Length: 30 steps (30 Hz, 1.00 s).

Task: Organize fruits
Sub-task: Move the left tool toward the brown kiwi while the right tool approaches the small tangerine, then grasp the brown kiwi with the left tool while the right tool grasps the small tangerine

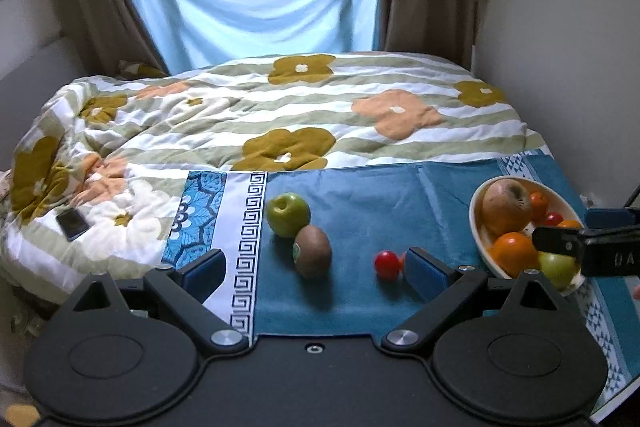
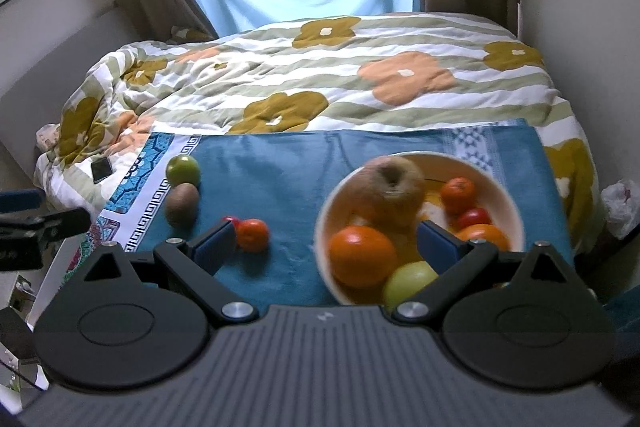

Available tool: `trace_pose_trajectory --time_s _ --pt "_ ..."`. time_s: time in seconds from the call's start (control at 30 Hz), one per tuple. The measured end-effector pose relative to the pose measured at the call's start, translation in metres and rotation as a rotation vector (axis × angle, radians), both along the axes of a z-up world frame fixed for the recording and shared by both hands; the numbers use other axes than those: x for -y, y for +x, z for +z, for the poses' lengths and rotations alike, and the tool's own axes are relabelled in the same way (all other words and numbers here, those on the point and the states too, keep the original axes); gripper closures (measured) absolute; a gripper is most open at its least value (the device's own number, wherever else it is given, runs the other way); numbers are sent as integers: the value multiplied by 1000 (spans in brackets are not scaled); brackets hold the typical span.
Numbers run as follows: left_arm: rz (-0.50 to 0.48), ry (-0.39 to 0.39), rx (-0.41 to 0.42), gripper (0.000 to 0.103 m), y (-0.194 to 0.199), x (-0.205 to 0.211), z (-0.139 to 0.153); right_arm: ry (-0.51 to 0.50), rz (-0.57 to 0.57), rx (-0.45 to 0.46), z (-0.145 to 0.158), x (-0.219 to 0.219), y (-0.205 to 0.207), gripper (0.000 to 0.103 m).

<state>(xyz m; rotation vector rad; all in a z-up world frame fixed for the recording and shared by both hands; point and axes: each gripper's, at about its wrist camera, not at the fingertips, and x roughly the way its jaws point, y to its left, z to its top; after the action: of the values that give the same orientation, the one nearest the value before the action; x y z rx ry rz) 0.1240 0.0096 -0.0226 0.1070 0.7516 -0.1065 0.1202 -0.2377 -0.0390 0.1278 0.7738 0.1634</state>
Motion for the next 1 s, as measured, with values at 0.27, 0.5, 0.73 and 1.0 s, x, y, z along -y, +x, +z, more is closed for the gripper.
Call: trace_pose_trajectory --time_s 0.27,0.5,0.73,1.0 --pt "-81 -31 -68 5 53 -29 -24 -28 -5 -46 -22 -53 18 0" --pt "-127 -76 -139 5 91 -38 -55 -53 -31 -91 -47 -82 34 0" --pt "-167 -99 -203 6 113 -34 -82 -89 -28 -121 -68 -96 48 0" --pt "-171 -130 -257 10 129 -23 -104 -101 -9 -150 -85 -98 60 2"
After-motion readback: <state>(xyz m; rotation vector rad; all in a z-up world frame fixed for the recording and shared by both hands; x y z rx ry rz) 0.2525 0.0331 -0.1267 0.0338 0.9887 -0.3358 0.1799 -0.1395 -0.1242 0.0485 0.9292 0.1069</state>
